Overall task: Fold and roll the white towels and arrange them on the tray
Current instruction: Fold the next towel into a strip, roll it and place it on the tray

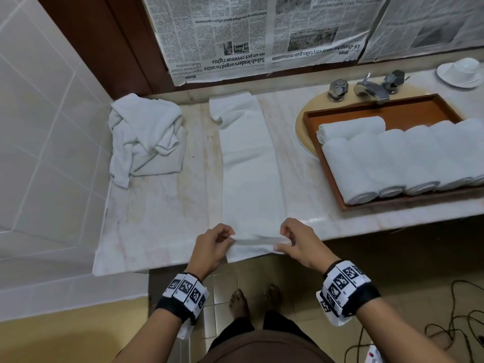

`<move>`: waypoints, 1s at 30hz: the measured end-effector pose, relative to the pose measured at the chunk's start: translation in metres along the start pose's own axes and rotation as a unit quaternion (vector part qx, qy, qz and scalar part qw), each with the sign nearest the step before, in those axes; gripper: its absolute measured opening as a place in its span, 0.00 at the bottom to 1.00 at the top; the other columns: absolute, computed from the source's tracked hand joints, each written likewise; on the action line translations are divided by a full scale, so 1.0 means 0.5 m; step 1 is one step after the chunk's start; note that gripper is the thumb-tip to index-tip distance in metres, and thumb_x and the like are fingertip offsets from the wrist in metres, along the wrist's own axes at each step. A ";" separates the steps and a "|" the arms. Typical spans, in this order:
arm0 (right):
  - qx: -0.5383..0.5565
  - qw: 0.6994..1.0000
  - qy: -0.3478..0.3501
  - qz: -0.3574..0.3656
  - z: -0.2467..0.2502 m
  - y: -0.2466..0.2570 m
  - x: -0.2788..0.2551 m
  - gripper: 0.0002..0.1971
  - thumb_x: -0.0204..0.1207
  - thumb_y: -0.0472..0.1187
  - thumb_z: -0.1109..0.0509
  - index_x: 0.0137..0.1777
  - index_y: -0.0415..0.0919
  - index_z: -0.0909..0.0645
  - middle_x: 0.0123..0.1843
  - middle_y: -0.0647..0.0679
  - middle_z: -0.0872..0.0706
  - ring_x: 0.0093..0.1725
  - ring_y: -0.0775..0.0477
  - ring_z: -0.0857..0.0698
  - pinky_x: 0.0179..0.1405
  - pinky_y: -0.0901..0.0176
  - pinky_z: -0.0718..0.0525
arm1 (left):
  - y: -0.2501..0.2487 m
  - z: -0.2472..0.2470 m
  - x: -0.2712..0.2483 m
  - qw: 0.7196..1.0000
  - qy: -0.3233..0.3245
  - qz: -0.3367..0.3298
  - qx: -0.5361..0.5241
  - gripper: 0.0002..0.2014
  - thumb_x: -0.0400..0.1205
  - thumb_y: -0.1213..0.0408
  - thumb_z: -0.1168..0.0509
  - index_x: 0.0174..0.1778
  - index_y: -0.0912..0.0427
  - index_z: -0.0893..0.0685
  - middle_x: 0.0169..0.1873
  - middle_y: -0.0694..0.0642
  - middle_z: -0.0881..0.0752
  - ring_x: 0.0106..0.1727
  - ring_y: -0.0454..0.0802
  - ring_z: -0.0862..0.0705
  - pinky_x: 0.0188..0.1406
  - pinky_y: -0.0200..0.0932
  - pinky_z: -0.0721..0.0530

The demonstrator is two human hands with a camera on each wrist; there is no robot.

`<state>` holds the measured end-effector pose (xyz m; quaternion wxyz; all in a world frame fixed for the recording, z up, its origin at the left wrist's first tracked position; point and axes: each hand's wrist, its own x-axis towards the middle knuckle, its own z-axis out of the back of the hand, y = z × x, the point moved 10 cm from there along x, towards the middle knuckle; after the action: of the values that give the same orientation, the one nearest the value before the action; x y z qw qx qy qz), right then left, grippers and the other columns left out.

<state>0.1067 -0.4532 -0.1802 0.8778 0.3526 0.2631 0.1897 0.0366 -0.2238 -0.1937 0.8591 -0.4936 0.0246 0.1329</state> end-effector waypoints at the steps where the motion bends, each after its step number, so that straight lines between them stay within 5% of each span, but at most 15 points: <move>1: -0.005 1.000 0.005 0.002 -0.003 0.000 -0.005 0.14 0.74 0.47 0.22 0.51 0.52 0.26 0.47 0.54 0.21 0.45 0.52 0.21 0.43 0.66 0.23 | 0.000 -0.001 -0.002 1.000 -0.001 -0.001 -0.001 0.10 0.80 0.65 0.27 0.49 0.43 0.15 0.46 0.43 0.11 0.52 0.38 0.14 0.58 0.40 0.16; 7: 0.001 0.999 -0.037 -0.002 0.008 -0.007 -0.019 0.12 0.74 0.42 0.22 0.48 0.48 0.24 0.45 0.51 0.21 0.42 0.52 0.22 0.42 0.65 0.22 | -0.026 -0.018 -0.013 0.998 0.014 -0.026 0.051 0.14 0.77 0.55 0.23 0.58 0.42 0.15 0.47 0.35 0.15 0.53 0.31 0.19 0.54 0.27 0.25; 11: 0.014 0.998 -0.057 -0.008 0.013 -0.016 -0.023 0.12 0.74 0.41 0.22 0.46 0.47 0.24 0.42 0.50 0.22 0.39 0.53 0.24 0.39 0.67 0.25 | -0.012 -0.020 -0.012 0.998 0.000 -0.013 0.065 0.12 0.77 0.53 0.23 0.53 0.52 0.10 0.48 0.43 0.12 0.52 0.40 0.17 0.56 0.38 0.20; 17: 0.014 0.997 -0.072 0.000 0.008 -0.013 -0.037 0.12 0.74 0.40 0.21 0.46 0.45 0.23 0.41 0.49 0.22 0.37 0.53 0.24 0.37 0.70 0.24 | 0.012 -0.017 -0.020 0.999 0.014 0.000 0.052 0.14 0.76 0.51 0.22 0.53 0.53 0.09 0.49 0.44 0.10 0.54 0.39 0.14 0.58 0.37 0.18; 21: -0.009 0.999 -0.045 0.022 -0.005 -0.007 -0.054 0.10 0.75 0.37 0.23 0.49 0.46 0.23 0.44 0.52 0.23 0.39 0.53 0.22 0.42 0.67 0.19 | -0.007 -0.006 -0.028 0.999 0.005 -0.021 0.043 0.08 0.77 0.60 0.22 0.50 0.55 0.06 0.54 0.43 0.10 0.57 0.31 0.16 0.61 0.27 0.22; 25: -0.023 0.999 -0.025 0.040 -0.017 -0.011 -0.068 0.10 0.76 0.34 0.26 0.51 0.47 0.22 0.46 0.53 0.23 0.40 0.53 0.21 0.47 0.64 0.17 | 0.003 -0.004 -0.040 0.998 -0.005 -0.029 0.056 0.05 0.77 0.67 0.24 0.48 0.58 0.06 0.58 0.41 0.12 0.59 0.26 0.18 0.68 0.29 0.24; 30: -0.022 0.999 -0.008 0.049 -0.033 -0.027 -0.076 0.10 0.75 0.35 0.25 0.50 0.49 0.20 0.46 0.54 0.23 0.41 0.53 0.20 0.46 0.67 0.18 | 0.012 -0.008 -0.059 0.997 -0.012 -0.036 0.060 0.09 0.77 0.72 0.26 0.49 0.54 0.05 0.64 0.41 0.15 0.65 0.32 0.19 0.69 0.29 0.23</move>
<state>0.0687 -0.4738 -0.1875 0.8772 0.3468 0.2340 0.2356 0.0069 -0.2304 -0.1959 0.8917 -0.4399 0.0040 0.1063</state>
